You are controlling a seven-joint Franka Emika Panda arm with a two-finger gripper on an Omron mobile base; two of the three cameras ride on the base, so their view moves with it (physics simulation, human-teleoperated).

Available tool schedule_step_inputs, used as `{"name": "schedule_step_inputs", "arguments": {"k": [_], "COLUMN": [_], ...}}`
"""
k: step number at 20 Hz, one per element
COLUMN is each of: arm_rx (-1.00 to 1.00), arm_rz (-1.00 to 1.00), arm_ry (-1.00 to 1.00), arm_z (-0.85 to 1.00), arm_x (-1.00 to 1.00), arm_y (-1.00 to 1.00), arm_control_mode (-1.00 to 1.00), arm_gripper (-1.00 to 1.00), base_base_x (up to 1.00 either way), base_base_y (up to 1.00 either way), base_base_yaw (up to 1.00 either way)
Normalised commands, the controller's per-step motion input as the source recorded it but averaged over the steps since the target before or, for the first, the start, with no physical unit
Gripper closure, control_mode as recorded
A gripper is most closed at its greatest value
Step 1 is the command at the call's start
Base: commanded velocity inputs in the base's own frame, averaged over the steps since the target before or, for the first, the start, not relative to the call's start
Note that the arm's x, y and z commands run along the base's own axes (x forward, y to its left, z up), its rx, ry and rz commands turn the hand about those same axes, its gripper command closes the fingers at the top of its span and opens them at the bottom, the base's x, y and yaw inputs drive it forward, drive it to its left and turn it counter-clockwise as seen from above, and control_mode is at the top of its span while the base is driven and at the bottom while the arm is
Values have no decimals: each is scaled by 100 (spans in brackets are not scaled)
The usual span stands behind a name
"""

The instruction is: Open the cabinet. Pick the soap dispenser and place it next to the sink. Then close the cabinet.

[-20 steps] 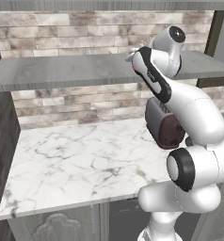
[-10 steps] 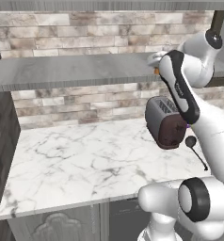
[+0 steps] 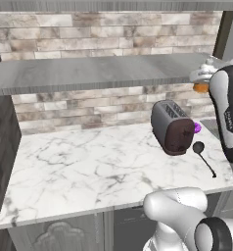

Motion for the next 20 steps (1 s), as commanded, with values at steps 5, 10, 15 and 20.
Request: {"name": "schedule_step_inputs", "arguments": {"k": [5, 10, 15, 20], "arm_rx": [0, 0, -1, -2], "arm_rz": [0, 0, -3, -5], "arm_ry": [0, 0, 10, 22], "arm_z": [0, -1, -37, -62], "arm_x": [-100, -98, -41, -3], "arm_y": [-66, -63, -72, -54], "arm_control_mode": [-100, -100, -100, -100], "arm_gripper": [100, 100, 100, 100], "base_base_x": [0, 0, 0, 0], "base_base_y": [0, 0, 0, 0], "base_base_yaw": [0, 0, 0, 0]}}
